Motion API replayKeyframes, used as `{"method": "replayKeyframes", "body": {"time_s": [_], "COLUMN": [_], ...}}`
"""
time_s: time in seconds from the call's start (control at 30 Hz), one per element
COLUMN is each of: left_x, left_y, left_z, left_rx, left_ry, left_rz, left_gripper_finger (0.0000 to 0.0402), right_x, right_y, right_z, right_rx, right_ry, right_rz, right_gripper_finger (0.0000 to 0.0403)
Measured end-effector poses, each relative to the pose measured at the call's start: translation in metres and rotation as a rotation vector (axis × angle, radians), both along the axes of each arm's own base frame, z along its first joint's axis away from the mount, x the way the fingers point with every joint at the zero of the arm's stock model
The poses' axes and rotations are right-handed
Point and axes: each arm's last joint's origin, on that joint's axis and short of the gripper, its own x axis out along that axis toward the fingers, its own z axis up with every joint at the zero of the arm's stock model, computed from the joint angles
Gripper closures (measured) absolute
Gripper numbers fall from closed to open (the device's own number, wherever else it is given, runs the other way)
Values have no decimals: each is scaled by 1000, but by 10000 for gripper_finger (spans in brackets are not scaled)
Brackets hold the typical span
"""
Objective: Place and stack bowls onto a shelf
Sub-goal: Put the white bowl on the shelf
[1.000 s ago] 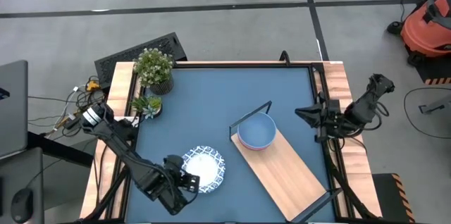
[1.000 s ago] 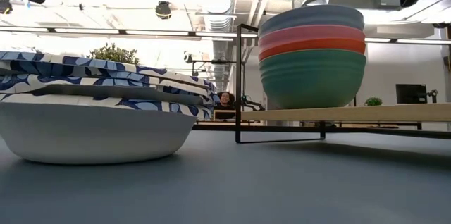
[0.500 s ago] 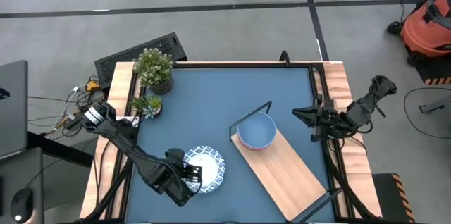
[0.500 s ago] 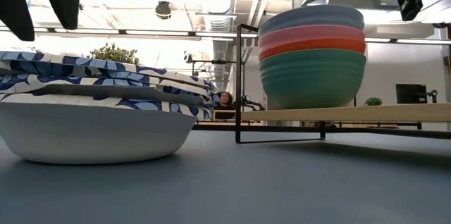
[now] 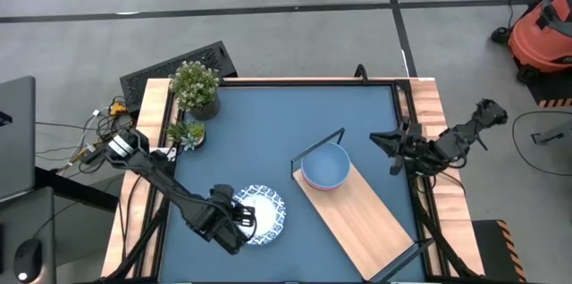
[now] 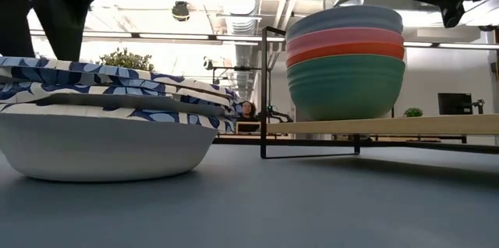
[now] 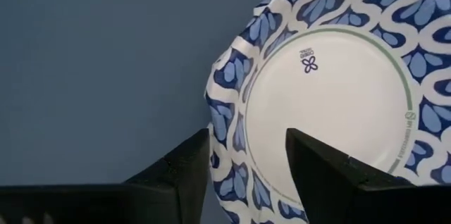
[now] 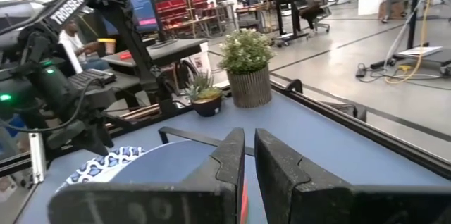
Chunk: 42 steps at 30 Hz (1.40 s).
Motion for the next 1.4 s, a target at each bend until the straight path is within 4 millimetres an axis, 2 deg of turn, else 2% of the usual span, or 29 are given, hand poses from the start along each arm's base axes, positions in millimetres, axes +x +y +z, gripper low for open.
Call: {"method": "replayKeyframes", "body": {"time_s": [0.33, 0.57, 0.7, 0.83, 1.03, 1.2, 1.4], "left_x": [6, 10, 12, 15, 2, 1, 7], "left_y": [7, 13, 13, 10, 6, 5, 3], "left_z": [0, 0, 2, 8, 8, 8, -9], "left_rx": [-1, -8, 12, 1, -19, -3, -21], "left_ry": [36, 67, 38, 23, 116, 102, 104], "left_rz": [-89, -140, -139, -183, -162, -125, -145], "left_gripper_finger": [318, 343, 339, 317, 271, 261, 260], "right_x": [1, 1, 1, 1, 1, 1, 1], "right_y": [-4, -4, -4, -4, -4, -4, -4], "right_z": [0, 0, 0, 0, 0, 0, 0], "right_rx": [1, 2, 3, 3, 3, 3, 3], "right_ry": [-2, -3, -4, -4, -4, -4, -4], "right_rz": [-44, -47, -47, -46, -46, -46, -45], "right_gripper_finger": [340, 340, 340, 340, 340, 340, 340]}}
